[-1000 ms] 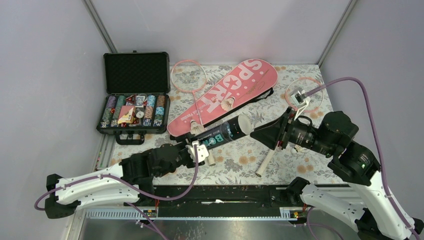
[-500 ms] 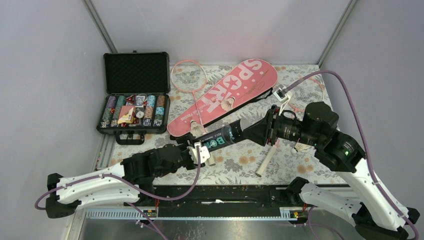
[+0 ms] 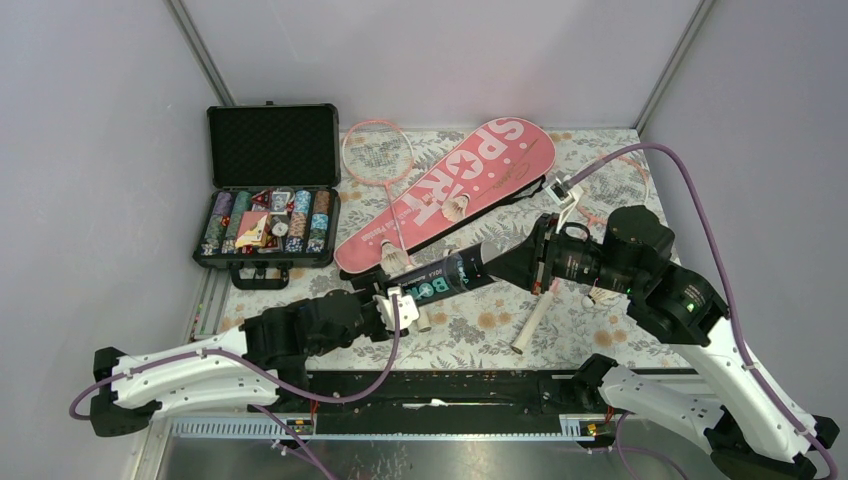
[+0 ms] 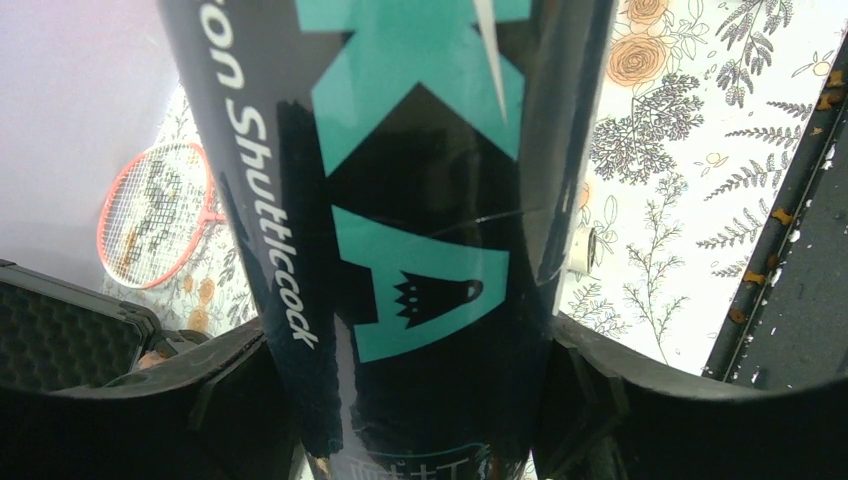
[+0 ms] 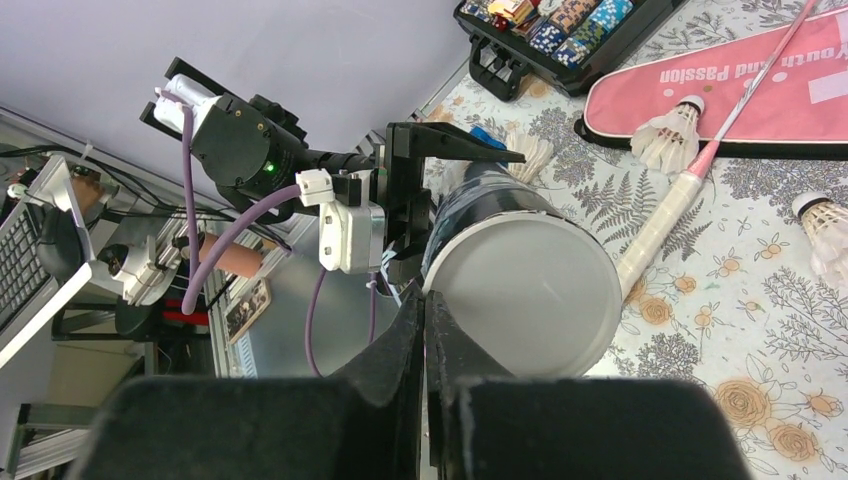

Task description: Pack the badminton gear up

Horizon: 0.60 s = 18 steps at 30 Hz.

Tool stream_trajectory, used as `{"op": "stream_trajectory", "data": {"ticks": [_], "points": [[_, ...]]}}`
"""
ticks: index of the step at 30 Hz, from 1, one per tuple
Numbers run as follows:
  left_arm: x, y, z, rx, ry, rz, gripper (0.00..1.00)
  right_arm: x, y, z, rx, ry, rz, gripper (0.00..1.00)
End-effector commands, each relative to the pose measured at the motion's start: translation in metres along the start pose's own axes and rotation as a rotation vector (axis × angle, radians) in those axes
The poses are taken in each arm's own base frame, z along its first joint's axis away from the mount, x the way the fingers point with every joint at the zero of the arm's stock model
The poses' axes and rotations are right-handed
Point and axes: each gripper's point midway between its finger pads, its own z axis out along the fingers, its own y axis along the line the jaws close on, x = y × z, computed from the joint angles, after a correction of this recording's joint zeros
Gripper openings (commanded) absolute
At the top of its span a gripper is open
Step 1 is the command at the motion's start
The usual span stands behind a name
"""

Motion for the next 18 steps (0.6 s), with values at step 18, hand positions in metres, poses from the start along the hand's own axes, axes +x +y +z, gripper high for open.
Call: {"op": "stream_trajectory", "data": {"ticks": [18], "points": [[0.0,0.031,-0.01,-0.168,-0.028,0.011,0.38,-0.041,-0.009,-0.032,0.164,-0.186,-0.071,0.0]]}}
